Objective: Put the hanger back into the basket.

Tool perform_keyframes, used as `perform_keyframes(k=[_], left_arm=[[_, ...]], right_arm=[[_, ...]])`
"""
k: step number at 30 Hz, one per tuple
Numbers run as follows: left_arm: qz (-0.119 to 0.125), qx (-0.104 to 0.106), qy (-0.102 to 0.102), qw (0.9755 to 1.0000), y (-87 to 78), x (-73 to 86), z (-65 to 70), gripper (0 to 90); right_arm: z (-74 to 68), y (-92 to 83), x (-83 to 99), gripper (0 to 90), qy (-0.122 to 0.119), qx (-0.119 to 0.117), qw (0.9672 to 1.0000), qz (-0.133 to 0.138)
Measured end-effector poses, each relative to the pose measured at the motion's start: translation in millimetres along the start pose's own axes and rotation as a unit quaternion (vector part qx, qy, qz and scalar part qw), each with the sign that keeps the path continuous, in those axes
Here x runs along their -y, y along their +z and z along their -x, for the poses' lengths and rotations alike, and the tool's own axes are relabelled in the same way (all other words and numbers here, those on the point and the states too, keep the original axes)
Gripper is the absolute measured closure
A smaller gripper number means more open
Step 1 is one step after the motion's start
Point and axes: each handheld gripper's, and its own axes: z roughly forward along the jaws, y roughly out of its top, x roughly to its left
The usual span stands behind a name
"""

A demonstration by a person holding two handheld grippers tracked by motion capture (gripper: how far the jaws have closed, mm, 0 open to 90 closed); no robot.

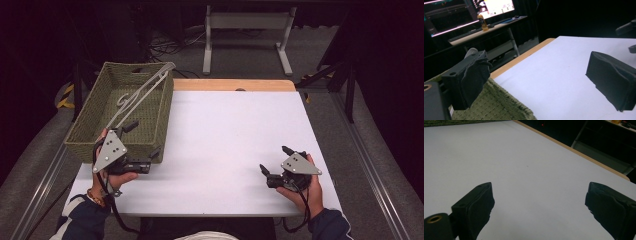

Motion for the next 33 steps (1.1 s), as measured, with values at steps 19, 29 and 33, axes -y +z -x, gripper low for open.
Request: perform_keyframes(k=[19,29,33], left_arm=[[-0.03,0.038,0.003,0.9988,-6.4,25.5,30.7,7.4],[-0.06,0.06,0.011,0.9963,-7.7,43.3,39.5,8.6],[-0.081,0.057,0.003,0.9951,-4.7,55.7,39.1,8.0]], right_arm=[[-0.3,-1.2,-0.4,7.6,-0.001,0.001,1.0,0.003],[-1.8,-1.1,-0.6,7.6,-0.005,0.0,1.0,0.006],[-2.1,-1.1,-0.7,7.6,-0.005,0.0,1.0,0.006]])
